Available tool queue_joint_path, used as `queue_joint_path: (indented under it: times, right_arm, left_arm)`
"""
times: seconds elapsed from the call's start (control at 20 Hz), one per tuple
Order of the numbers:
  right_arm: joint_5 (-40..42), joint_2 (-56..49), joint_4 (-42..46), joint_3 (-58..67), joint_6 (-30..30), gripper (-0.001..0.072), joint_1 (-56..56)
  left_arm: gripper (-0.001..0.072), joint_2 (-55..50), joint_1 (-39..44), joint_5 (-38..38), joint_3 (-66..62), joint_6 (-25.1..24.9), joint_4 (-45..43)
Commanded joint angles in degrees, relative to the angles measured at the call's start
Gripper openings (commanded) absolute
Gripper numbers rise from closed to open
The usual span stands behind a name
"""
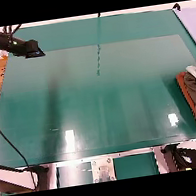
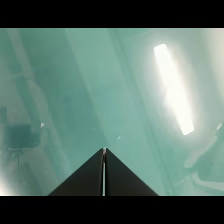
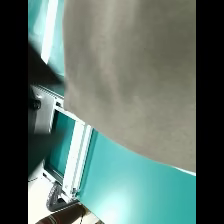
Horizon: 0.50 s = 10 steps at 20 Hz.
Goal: Fold the shirts.
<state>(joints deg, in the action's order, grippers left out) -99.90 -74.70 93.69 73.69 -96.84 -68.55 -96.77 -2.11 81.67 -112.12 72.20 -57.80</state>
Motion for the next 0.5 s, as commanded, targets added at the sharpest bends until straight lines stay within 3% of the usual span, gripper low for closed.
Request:
queue_joint_path:
  times: [0.0, 0.25, 0.45]
  right_arm:
    - [0.52, 0.02, -5.46, 1.77, -0.87, 0.0051, 2.60]
    - [6.62, 2.16, -19.43, 11.37, -0.17, 0.0022, 18.38]
    - [13.16, 11.06, -21.05, 1.81, 1.46, 0.0021, 39.74]
  left_arm:
    - [0.0018, 0.09, 0.04, -0.98, -1.44, -0.68, 0.22]
    - [0.0017, 1.55, 0.31, 3.72, -2.86, 2.62, 2.75]
    - [0.0018, 6.71, 3.76, 5.99, 7.28, 2.97, 2.93]
